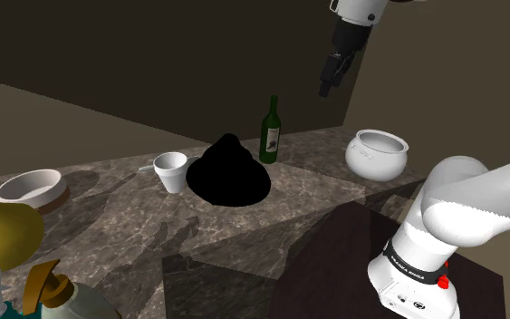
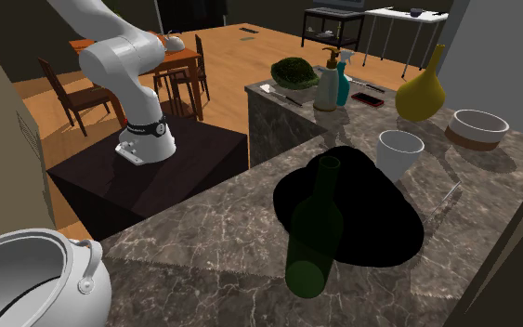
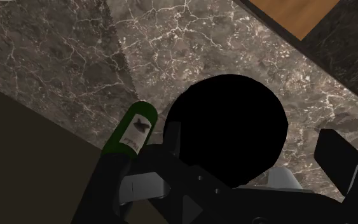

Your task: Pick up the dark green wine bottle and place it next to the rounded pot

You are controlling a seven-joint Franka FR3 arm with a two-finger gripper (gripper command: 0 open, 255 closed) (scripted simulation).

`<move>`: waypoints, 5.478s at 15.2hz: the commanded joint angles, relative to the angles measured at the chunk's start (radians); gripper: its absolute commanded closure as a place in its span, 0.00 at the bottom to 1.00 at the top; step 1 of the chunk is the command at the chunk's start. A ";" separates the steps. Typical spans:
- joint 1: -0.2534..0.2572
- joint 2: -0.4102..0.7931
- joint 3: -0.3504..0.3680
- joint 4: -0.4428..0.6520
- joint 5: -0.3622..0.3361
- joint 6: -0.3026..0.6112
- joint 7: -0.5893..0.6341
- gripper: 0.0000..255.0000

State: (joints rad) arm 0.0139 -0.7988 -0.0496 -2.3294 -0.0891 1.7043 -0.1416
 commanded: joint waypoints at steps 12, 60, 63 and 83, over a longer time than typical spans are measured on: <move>0.010 0.349 -0.181 0.135 -0.018 0.231 -0.228 0.00; -0.041 1.070 -0.328 0.704 0.277 0.339 -0.646 1.00; -0.042 1.066 -0.330 0.738 0.272 0.301 -0.641 1.00; -0.069 1.098 -0.337 1.053 0.276 0.017 -0.620 1.00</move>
State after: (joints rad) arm -0.0510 0.2930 -0.3861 -1.2999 0.1842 1.7389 -0.7611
